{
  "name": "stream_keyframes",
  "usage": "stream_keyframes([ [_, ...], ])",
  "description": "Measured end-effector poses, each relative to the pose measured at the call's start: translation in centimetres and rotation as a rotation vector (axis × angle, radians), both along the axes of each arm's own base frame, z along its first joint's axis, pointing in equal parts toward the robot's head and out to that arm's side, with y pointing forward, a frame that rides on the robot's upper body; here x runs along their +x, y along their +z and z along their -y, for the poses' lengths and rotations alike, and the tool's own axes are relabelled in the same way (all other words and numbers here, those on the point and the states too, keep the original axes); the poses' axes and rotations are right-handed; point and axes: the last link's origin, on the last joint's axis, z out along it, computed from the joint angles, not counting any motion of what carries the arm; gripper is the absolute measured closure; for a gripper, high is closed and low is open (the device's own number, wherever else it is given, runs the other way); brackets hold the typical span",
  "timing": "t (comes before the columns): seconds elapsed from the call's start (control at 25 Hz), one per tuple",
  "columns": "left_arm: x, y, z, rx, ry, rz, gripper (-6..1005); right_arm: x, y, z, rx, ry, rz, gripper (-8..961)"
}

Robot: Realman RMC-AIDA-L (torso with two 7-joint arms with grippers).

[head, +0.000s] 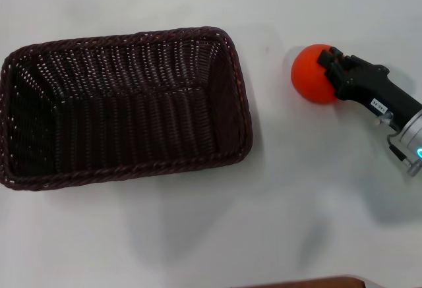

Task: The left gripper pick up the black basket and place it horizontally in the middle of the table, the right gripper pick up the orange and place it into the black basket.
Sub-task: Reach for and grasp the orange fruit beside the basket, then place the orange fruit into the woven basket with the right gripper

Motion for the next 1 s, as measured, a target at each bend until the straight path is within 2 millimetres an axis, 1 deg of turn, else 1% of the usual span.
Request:
stream_keyframes([
  [0.04, 0.0, -0.1, 0.0, -0.001, -0.001, 0.006, 201, -0.1, 0.1, 0.0, 0.002, 0.005, -0.006, 745],
  [0.24, -0.1, -0.3, -0.1, -0.007, -0.002, 0.026, 202, -0.8, 1.0, 0.6, 0.045, 0.06, -0.071, 818],
  [0.52, -0.1, -0.4, -0.1, -0.009, -0.002, 0.031, 202, -1.3, 2.6, 1.2, 0.1, 0.113, -0.133, 851],
  [0.64, 0.0, -0.4, -0.1, -0.007, -0.006, 0.042, 201, -2.0, 3.3, 1.3, 0.117, 0.155, -0.164, 857],
  [0.8, -0.2, -0.4, 0.0, 0.002, -0.017, 0.067, 201, -3.9, 4.1, 0.9, 0.113, 0.252, -0.219, 858],
  [0.92, -0.4, -0.2, 0.1, 0.026, -0.035, 0.089, 201, -6.1, 4.2, 0.2, 0.073, 0.352, -0.25, 858],
  [1.0, -0.6, 0.0, 0.3, 0.048, -0.053, 0.099, 201, -8.0, 3.9, -0.6, 0.027, 0.424, -0.253, 858],
])
